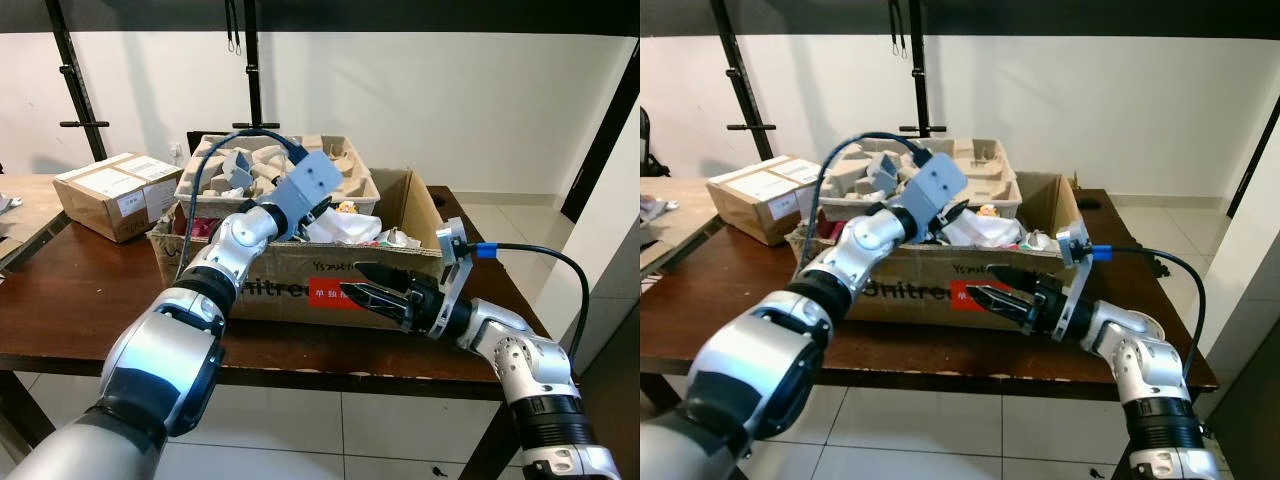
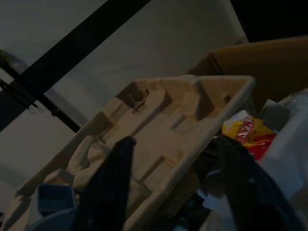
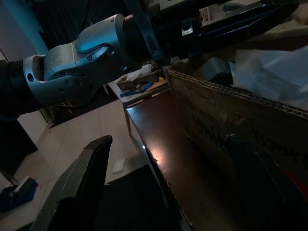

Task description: Picking trash to rubbish bin

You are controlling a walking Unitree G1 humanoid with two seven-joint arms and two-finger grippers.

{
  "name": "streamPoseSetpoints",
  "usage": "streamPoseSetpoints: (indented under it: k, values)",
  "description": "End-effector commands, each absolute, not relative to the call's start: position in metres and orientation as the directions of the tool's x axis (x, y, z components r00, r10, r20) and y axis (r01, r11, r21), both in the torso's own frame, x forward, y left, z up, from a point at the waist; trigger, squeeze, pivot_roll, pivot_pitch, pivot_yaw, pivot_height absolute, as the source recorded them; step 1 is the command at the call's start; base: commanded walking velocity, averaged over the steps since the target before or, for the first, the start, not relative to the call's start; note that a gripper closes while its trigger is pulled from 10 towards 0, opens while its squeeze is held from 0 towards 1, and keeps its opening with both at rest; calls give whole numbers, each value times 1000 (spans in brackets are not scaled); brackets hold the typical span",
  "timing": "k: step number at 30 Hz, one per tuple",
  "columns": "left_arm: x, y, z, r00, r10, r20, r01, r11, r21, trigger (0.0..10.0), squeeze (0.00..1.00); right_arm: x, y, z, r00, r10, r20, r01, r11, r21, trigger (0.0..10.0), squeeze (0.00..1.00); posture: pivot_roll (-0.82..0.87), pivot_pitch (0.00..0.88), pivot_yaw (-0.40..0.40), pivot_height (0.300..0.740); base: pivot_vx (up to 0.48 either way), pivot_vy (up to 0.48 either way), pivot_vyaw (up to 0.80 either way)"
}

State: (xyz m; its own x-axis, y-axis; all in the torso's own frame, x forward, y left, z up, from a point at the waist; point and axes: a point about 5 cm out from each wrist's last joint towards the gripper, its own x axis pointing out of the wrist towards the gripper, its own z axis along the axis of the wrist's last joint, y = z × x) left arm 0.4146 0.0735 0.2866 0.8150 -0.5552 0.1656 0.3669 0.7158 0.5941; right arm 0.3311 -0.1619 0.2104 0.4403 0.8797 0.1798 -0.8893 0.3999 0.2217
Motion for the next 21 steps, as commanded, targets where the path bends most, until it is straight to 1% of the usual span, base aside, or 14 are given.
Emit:
streamPoseSetpoints:
  k: [1,5,6,10,11,12,13,14,15,19,21]
  values:
    - [417,79,289,827,-540,155,368,730,576,10000,1000,329,-157,212,421,887,186,-898,380,220,10000,0,6,5,20,740,0,0,0]
    - [417,81,292,829,-535,162,370,743,557,10000,1000,331,-158,213,430,885,181,-896,393,208,10000,0,7,2,19,740,0,0,0]
    - [417,82,294,829,-532,172,371,754,542,10000,1000,334,-159,214,456,873,174,-885,425,189,10000,0,8,2,17,740,0,0,0]
    - [417,83,296,827,-533,177,377,761,528,10000,1000,336,-160,214,480,861,171,-874,453,175,10000,0,9,1,16,740,0,0,0]
    - [417,83,297,821,-542,180,397,769,501,10000,0,345,-164,215,555,817,157,-831,539,138,10000,0,11,2,16,740,0,0,0]
    - [417,82,298,817,-548,182,410,773,484,10000,0,351,-167,217,608,780,146,-794,600,99,10000,0,11,3,16,740,0,0,0]
    - [417,82,299,812,-554,182,423,774,471,10000,0,355,-169,217,645,751,139,-763,642,73,10000,0,11,3,16,740,0,0,0]
    - [417,82,299,812,-554,182,423,774,471,10000,0,355,-169,217,645,751,139,-763,642,73,10000,0,11,3,16,740,0,0,0]
    - [417,82,299,805,-565,181,438,771,461,10000,0,358,-170,219,665,733,142,-745,664,59,10000,0,12,2,16,740,0,0,0]
    - [416,81,300,796,-576,185,457,773,440,10000,0,359,-169,221,671,725,153,-739,671,60,10000,0,11,3,17,740,0,0,0]
    - [415,80,305,764,-614,201,505,761,407,10000,0,360,-171,221,688,709,155,-723,688,59,10000,0,11,4,19,740,0,0,0]
